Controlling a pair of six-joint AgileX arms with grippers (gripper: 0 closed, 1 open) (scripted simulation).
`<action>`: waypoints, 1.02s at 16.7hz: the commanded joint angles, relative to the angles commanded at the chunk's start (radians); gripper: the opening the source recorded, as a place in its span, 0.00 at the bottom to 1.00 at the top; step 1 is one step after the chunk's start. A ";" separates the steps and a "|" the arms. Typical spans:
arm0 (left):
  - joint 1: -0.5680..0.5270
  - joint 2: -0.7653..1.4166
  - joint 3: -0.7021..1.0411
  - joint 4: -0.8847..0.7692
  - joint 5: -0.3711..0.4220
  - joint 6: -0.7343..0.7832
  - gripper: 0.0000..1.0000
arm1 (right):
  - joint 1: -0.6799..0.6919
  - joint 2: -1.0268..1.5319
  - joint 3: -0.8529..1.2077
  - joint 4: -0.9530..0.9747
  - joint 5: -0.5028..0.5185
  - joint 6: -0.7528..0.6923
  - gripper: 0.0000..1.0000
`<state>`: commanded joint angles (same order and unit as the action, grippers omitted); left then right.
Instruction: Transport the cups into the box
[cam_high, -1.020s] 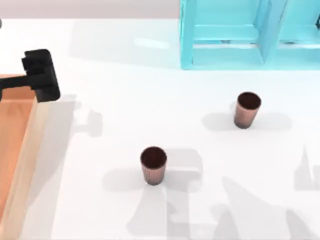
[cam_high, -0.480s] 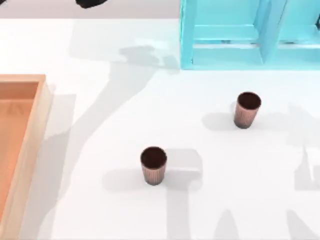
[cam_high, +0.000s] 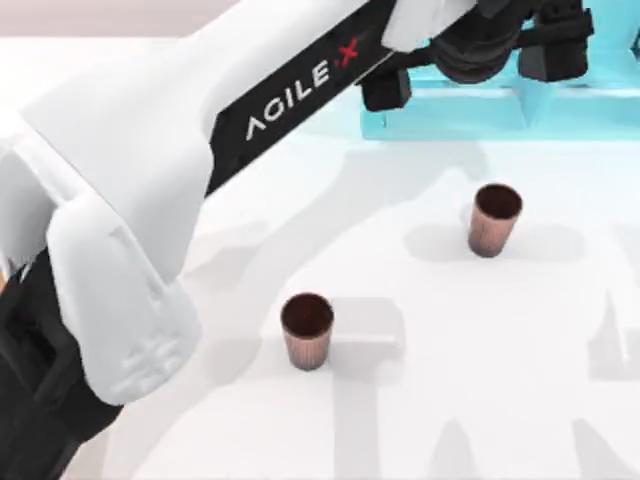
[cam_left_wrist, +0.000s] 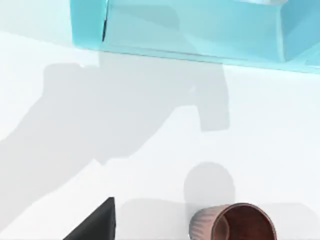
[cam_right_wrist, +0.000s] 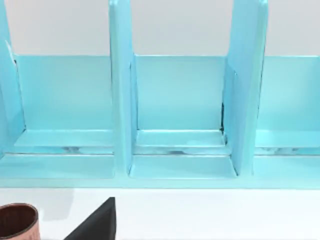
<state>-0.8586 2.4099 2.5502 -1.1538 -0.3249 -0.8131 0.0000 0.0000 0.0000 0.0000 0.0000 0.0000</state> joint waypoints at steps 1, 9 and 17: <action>-0.025 0.051 0.049 -0.042 -0.013 -0.016 1.00 | 0.000 0.000 0.000 0.000 0.000 0.000 1.00; -0.120 0.229 0.194 -0.213 -0.064 -0.066 1.00 | 0.000 0.000 0.000 0.000 0.000 0.000 1.00; -0.099 0.261 0.164 -0.143 -0.058 -0.044 1.00 | 0.000 0.000 0.000 0.000 0.000 0.000 1.00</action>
<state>-0.9579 2.6705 2.7146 -1.2973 -0.3824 -0.8573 0.0000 0.0000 0.0000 0.0000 0.0000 0.0000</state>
